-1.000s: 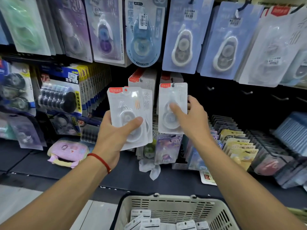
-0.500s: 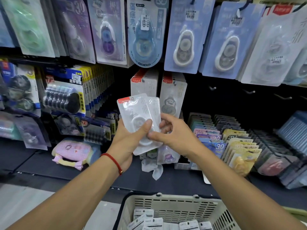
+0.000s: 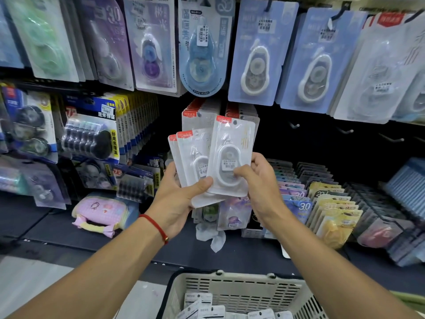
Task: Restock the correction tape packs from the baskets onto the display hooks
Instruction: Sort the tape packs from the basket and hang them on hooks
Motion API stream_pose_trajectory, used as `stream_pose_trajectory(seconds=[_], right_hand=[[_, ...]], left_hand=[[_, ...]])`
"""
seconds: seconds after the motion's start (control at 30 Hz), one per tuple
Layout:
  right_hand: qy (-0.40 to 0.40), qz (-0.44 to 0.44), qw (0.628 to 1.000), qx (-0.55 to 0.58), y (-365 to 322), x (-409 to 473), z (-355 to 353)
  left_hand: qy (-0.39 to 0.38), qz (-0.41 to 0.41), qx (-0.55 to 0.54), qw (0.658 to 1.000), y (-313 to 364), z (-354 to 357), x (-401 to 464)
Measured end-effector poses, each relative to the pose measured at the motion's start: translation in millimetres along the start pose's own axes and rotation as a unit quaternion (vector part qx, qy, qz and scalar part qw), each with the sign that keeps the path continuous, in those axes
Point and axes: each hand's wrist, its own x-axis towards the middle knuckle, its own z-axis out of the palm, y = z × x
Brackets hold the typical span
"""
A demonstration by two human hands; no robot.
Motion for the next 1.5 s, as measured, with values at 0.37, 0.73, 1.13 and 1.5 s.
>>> stream_pose_trajectory(seconds=[0.37, 0.73, 1.13, 1.5], right_hand=[[0.124, -0.052, 0.987, -0.083, -8, 6, -10], [-0.041, -0.03, 0.97, -0.237, -4, -3, -4], [0.088, -0.032, 0.989, -0.118, -5, 1, -11], [0.129, -0.063, 0.984, -0.104, -9, 4, -9]], left_hand=[[0.107, 0.114, 0.138, 0.978, -2, -12, 6], [0.057, 0.1, 0.14, 0.983, -3, -2, 1], [0.076, 0.078, 0.153, 0.982, -8, -9, 7], [0.118, 0.094, 0.171, 0.974, -4, -11, 8]])
